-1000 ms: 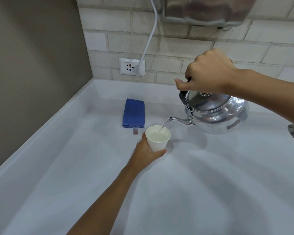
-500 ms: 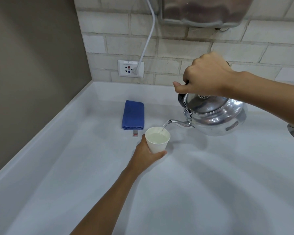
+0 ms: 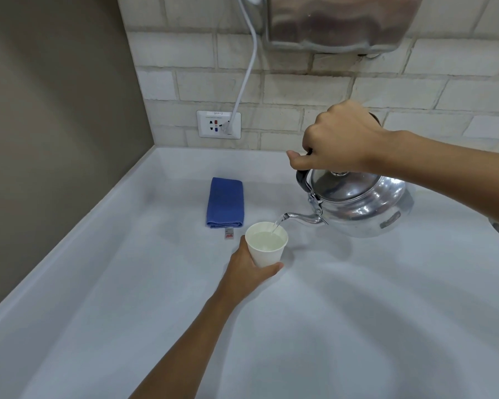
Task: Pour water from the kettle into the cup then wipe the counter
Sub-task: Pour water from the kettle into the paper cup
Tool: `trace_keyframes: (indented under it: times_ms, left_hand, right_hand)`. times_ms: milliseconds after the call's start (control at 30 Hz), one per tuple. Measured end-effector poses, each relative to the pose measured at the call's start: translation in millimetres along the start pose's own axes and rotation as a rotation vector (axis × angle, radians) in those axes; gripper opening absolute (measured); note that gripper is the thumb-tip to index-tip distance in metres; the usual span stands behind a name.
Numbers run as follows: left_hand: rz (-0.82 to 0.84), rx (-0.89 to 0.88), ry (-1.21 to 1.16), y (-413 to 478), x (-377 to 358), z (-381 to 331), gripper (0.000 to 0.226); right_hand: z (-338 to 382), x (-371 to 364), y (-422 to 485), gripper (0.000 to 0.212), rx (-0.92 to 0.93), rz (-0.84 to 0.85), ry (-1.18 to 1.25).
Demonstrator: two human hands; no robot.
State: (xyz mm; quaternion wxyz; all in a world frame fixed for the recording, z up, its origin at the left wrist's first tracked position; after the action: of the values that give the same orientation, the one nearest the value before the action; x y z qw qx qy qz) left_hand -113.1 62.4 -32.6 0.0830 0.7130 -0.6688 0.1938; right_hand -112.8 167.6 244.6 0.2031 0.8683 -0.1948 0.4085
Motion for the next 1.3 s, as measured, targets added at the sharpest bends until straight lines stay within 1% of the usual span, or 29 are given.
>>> trace_keyframes:
  times_ms: [333, 567, 767, 900, 1067, 1200, 1300]
  left_hand:
    - [0.006, 0.024, 0.006, -0.6, 0.7, -0.8, 0.084]
    - [0.026, 0.040, 0.006, -1.8, -0.1, 0.3, 0.086]
    - [0.002, 0.046, 0.024, -1.3, 0.8, 0.1, 0.085]
    - [0.006, 0.042, 0.017, -2.0, 0.9, -0.6, 0.086]
    - [0.010, 0.045, 0.023, -3.0, 1.3, -1.7, 0.087]
    - [0.017, 0.052, 0.029, -3.3, 0.8, -2.6, 0.087]
    - [0.012, 0.049, 0.032, -4.0, 1.1, -3.5, 0.086]
  right_hand:
    - [1.5, -13.7, -2.3, 0.059, -0.010, 0.011, 0.013]
    - [-2.5, -30.2, -12.5, 0.059, -0.069, -0.015, 0.076]
    - [-34.6, -55.0, -30.9, 0.058, -0.261, -0.069, 0.189]
    - [-68.8, -78.2, -44.7, 0.054, -0.452, -0.118, 0.304]
    - [-100.7, -116.5, -51.5, 0.051, -0.698, -0.136, 0.493]
    - [-108.8, -146.2, -45.4, 0.048, -0.806, -0.134, 0.594]
    - [-111.7, -160.8, -37.5, 0.046, -0.849, -0.148, 0.626]
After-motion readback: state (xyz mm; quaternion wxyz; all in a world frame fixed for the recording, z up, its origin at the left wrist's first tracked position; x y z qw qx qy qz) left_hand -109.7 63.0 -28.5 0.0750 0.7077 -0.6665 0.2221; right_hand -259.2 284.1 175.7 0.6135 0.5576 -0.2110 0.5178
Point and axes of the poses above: each hand's wrist, its own y-axis towards the middle knuckle, its own x-axis out of the back of the hand, z = x × y, the point moved 8 cm from there along y, towards the middle knuckle, and after that the axes turned 15 degrees about x, right-handed, at the moved point
